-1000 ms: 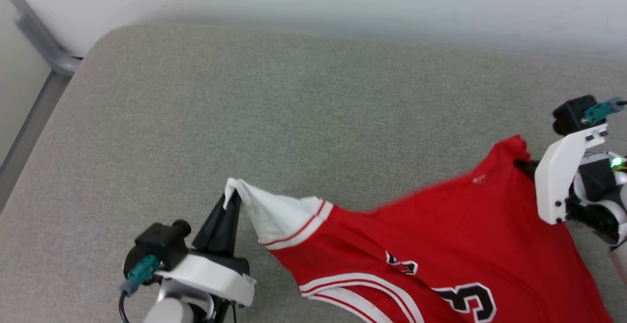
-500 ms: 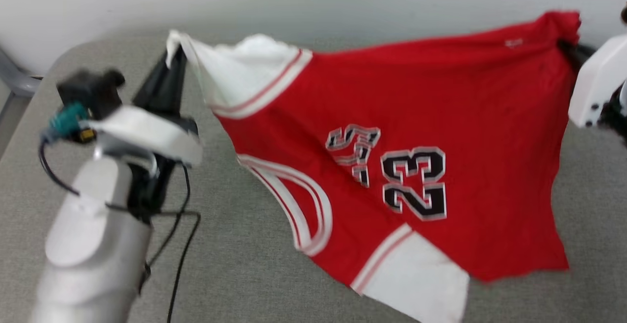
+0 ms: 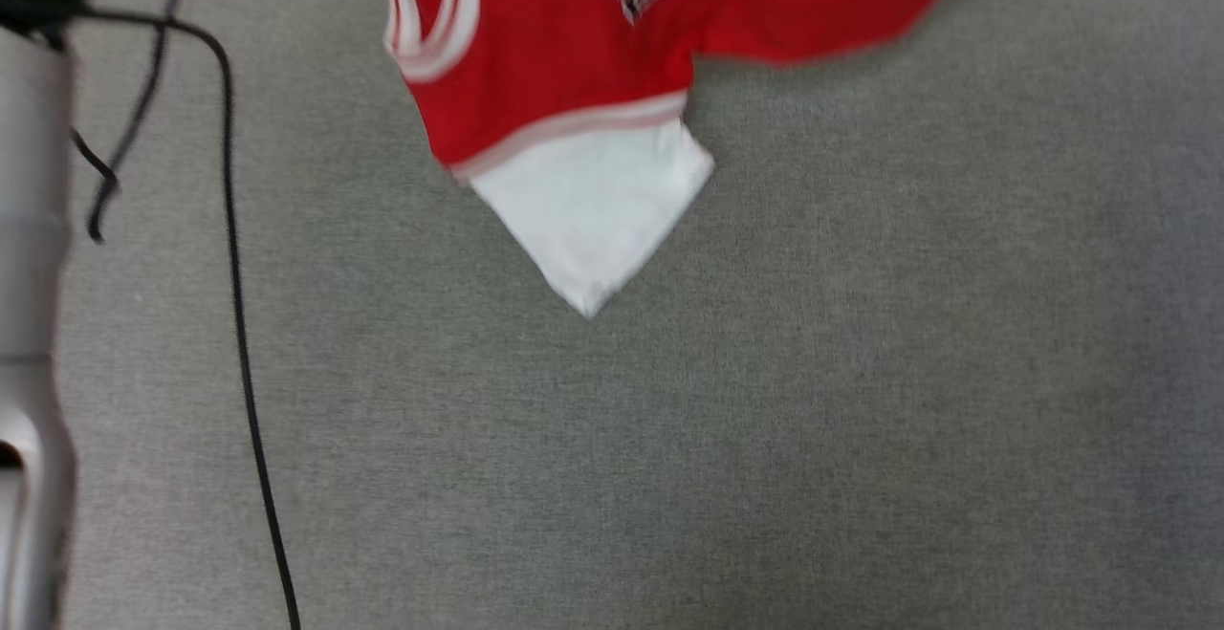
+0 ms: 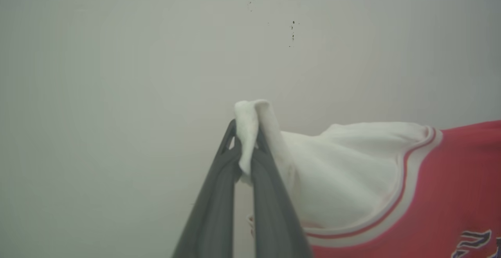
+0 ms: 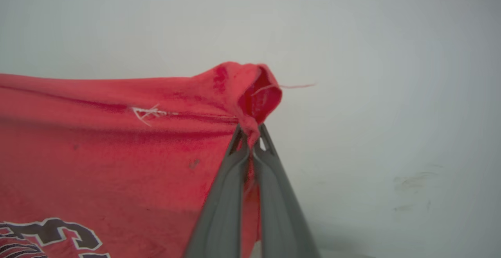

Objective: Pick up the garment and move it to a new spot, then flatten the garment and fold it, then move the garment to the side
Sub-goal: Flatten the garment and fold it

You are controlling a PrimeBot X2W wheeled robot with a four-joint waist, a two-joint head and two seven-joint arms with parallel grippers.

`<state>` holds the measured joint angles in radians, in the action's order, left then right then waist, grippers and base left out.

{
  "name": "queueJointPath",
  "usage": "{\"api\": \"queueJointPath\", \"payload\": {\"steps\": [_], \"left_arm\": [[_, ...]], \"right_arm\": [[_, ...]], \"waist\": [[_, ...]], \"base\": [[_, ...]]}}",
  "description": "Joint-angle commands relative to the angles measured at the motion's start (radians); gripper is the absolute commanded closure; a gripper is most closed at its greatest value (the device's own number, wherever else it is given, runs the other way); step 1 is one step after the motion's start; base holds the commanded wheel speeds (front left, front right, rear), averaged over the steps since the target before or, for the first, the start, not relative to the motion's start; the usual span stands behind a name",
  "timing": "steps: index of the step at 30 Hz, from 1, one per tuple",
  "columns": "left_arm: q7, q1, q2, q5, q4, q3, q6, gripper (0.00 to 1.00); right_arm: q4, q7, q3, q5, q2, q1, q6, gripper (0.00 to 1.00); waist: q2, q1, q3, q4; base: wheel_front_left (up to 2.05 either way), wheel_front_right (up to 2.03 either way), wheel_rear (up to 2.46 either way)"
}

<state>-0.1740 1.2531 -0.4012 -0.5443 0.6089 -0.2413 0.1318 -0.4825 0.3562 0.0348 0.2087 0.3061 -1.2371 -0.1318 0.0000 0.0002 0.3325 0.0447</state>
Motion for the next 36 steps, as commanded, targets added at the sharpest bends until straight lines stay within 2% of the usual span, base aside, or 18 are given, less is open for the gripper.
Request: {"api": "queueJointPath", "payload": {"steps": [1, 7, 11, 19, 26, 31, 36], "left_arm": [[-0.002, 0.050, -0.022, -0.002, 0.021, 0.004, -0.002, 1.00], [-0.010, 0.251, -0.063, -0.007, 0.111, -0.008, -0.002, 1.00], [-0.017, 0.329, -0.067, -0.031, 0.175, -0.009, -0.002, 1.00], [-0.043, 0.326, -0.064, -0.109, 0.269, -0.051, -0.002, 1.00], [-0.051, 0.233, -0.058, -0.225, 0.270, -0.129, -0.002, 1.00], [-0.065, 0.093, -0.055, -0.315, 0.232, -0.191, -0.002, 1.00], [-0.082, -0.091, -0.058, -0.384, 0.180, -0.251, -0.002, 1.00]], "right_arm": [[-0.012, -0.014, 0.008, -0.013, -0.007, -0.044, 0.002, 1.00], [-0.077, -0.063, 0.008, -0.068, -0.033, -0.219, 0.002, 1.00], [-0.148, -0.107, -0.003, -0.079, -0.044, -0.316, 0.002, 1.00], [-0.306, -0.191, -0.047, -0.075, -0.054, -0.405, 0.002, 1.00], [-0.413, -0.253, -0.124, -0.024, -0.046, -0.366, 0.002, 1.00], [-0.445, -0.306, -0.190, 0.039, -0.033, -0.252, 0.002, 1.00], [-0.448, -0.359, -0.241, 0.110, -0.023, -0.058, 0.002, 1.00]], "waist": [[0.0000, -0.0002, 0.049, -0.023], [0.0000, -0.0002, 0.146, -0.044], [0.0000, -0.0002, 0.211, -0.046], [0.0000, -0.0002, 0.295, -0.032], [0.0000, -0.0002, 0.319, -0.012], [0.0000, -0.0002, 0.283, 0.002], [0.0000, -0.0002, 0.208, 0.006]], "base": [[0.00, 0.00, 0.00], [0.00, 0.00, 0.00], [0.00, 0.00, 0.00], [0.00, 0.00, 0.00], [0.00, 0.00, 0.00], [0.00, 0.00, 0.00], [0.00, 0.00, 0.00]]}}
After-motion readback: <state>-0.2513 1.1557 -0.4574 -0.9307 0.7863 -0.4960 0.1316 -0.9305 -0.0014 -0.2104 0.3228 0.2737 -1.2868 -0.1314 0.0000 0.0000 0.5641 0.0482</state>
